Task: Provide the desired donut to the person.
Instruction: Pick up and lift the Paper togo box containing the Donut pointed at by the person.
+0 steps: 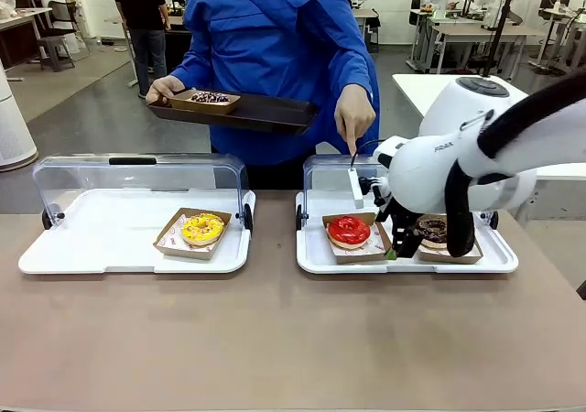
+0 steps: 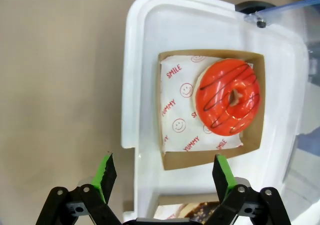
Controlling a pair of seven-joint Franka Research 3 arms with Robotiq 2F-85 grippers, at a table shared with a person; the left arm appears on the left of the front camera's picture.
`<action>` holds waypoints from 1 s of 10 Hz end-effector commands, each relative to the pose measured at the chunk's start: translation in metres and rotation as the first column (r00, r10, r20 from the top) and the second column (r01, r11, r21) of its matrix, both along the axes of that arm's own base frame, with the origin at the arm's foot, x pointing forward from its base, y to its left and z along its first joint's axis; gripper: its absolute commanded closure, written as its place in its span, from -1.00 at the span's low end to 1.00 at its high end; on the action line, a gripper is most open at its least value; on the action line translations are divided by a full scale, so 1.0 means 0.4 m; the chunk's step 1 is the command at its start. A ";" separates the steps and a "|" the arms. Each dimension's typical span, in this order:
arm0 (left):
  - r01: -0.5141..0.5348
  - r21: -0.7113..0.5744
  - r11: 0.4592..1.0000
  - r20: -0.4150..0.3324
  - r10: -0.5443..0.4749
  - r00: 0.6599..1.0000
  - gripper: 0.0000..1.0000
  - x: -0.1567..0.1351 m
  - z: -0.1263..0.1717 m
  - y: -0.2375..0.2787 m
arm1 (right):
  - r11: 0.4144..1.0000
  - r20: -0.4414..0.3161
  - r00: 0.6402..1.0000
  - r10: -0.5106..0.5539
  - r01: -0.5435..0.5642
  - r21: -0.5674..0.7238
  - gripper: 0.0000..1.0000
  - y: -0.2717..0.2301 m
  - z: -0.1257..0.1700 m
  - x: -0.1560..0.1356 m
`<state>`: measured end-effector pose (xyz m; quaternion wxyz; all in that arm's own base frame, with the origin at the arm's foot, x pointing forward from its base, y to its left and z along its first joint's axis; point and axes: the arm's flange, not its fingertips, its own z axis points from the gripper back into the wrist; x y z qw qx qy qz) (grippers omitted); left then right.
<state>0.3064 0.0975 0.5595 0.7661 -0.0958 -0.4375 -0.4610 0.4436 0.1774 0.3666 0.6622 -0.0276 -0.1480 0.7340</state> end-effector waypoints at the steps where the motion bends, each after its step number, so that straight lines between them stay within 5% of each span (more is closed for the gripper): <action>1: -0.010 -0.020 1.000 -0.010 0.009 1.000 -1.00 -0.002 0.000 -0.004 | 0.999 0.031 0.999 0.038 -0.036 -0.037 -1.00 -0.003 -0.015 0.039; 7: -0.010 -0.020 1.000 -0.010 0.009 1.000 -1.00 -0.002 0.000 -0.004 | 0.998 0.006 0.998 0.063 -0.062 -0.031 -1.00 -0.002 -0.075 0.083; 8: -0.010 -0.020 1.000 -0.010 0.009 1.000 -1.00 -0.002 0.000 -0.004 | 0.997 -0.007 0.998 0.070 -0.070 -0.030 -0.83 0.000 -0.081 0.088; 9: -0.010 -0.020 1.000 -0.010 0.009 1.000 -1.00 -0.002 0.000 -0.004 | 0.997 -0.014 0.998 0.067 -0.067 -0.031 0.09 0.002 -0.089 0.093; 10: -0.010 -0.020 1.000 -0.010 0.009 1.000 -1.00 -0.002 0.000 -0.004 | 0.997 -0.017 0.998 0.066 -0.067 -0.031 0.26 0.002 -0.097 0.095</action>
